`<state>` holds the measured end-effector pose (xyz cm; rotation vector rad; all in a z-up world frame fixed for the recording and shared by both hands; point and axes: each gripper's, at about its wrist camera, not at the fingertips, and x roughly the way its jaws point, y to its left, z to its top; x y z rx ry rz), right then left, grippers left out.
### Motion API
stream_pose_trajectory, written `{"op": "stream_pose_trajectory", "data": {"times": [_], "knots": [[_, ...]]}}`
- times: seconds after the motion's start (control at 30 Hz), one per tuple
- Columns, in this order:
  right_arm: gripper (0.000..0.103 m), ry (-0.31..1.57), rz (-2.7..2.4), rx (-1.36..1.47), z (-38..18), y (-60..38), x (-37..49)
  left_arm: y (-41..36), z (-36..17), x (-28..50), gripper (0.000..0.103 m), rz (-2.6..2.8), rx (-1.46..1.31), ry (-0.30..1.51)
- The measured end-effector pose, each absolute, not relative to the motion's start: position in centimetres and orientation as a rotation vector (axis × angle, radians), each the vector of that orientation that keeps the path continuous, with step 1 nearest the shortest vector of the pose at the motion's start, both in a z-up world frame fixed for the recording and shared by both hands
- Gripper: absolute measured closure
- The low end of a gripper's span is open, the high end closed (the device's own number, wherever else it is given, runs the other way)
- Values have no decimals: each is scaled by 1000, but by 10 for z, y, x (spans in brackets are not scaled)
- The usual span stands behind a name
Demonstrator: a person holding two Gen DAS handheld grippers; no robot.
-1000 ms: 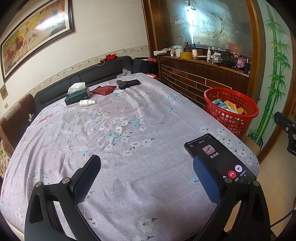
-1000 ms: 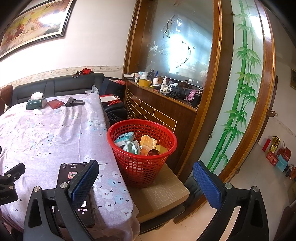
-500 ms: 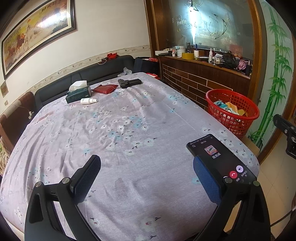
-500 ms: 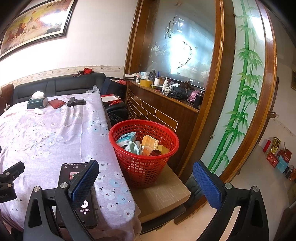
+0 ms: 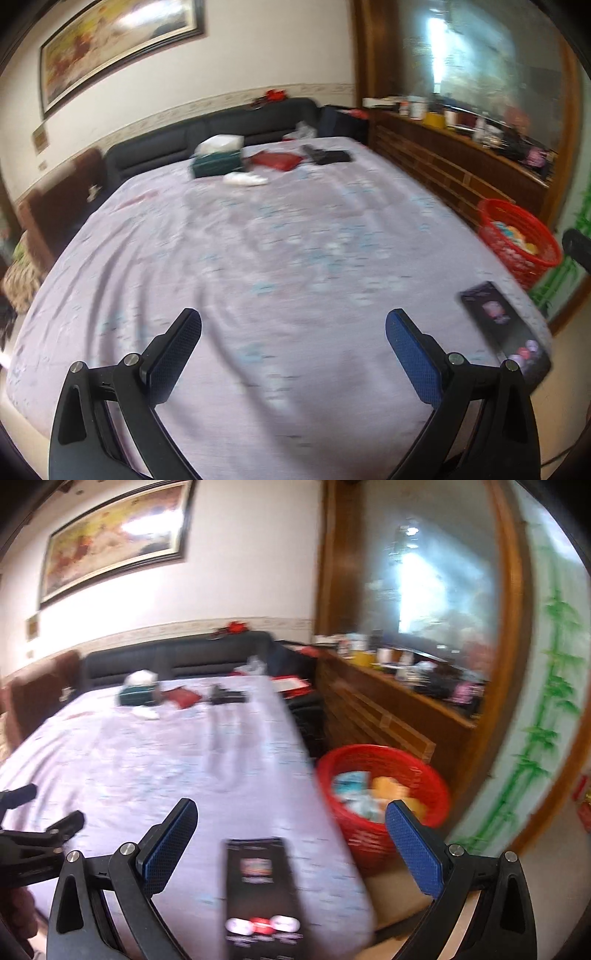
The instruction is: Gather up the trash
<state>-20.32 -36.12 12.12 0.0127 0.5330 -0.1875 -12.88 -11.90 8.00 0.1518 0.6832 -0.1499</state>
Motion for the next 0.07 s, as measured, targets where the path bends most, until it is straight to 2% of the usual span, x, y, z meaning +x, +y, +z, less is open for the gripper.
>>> {"op": "stream_pose_trajectory", "data": {"times": [0.07], "knots": [[0,582,-89,36,118,-342,-185,-95,79,-121,4,-90,146,678]]}}
